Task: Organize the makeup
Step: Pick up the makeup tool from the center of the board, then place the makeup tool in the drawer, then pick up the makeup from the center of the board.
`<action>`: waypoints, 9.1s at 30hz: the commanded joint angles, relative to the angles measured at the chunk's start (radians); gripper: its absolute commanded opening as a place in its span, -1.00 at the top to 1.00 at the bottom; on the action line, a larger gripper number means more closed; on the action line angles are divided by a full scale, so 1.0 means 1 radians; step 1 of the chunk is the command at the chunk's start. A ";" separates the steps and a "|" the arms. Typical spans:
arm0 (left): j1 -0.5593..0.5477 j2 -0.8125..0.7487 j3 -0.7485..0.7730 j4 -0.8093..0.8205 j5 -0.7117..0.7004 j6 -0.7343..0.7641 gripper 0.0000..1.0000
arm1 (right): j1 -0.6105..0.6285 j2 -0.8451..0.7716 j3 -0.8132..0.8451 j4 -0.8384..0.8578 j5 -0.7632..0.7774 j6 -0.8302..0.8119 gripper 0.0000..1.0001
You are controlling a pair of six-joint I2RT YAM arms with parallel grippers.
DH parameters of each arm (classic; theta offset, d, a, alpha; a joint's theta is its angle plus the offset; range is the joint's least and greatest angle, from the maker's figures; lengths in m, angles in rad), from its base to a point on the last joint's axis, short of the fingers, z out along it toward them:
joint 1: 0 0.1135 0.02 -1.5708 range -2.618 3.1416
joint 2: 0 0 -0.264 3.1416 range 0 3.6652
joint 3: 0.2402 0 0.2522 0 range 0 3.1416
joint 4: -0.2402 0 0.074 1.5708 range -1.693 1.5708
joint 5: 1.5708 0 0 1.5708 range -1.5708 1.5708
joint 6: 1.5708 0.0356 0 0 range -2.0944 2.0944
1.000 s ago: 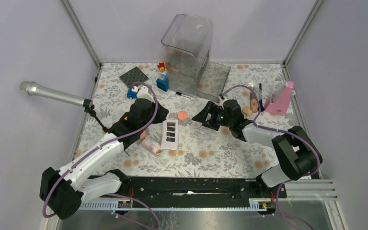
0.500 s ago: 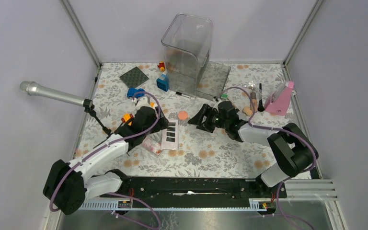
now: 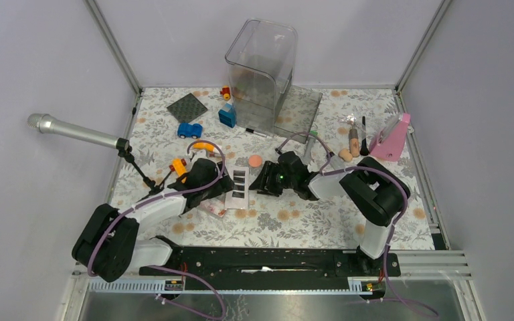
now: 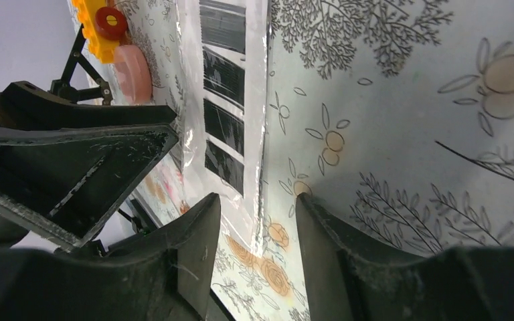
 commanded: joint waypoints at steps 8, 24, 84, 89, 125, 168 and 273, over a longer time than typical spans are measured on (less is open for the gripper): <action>0.011 0.067 -0.059 0.178 0.131 -0.006 -0.51 | 0.038 0.093 0.054 0.004 0.051 0.026 0.06; 0.012 0.077 -0.164 0.282 0.229 -0.052 0.14 | 0.039 0.151 0.062 0.034 0.022 0.053 0.23; 0.035 -0.295 -0.083 0.257 0.352 -0.178 1.00 | 0.040 0.020 -0.185 0.846 -0.093 0.285 -0.11; 0.035 -0.285 -0.083 0.241 0.334 -0.178 1.00 | 0.040 -0.041 -0.186 0.756 -0.075 0.229 0.04; 0.036 -0.393 0.228 -0.218 0.111 -0.018 -0.97 | -0.064 -0.508 -0.112 -0.170 0.365 -0.053 0.80; 0.043 -0.447 0.446 -0.620 -0.253 0.147 -0.98 | -0.479 0.397 0.961 -0.537 0.254 -0.342 0.74; -0.384 0.339 0.269 -0.245 -0.297 -0.209 -0.03 | -0.477 -0.790 0.088 -0.779 0.380 -0.437 -0.99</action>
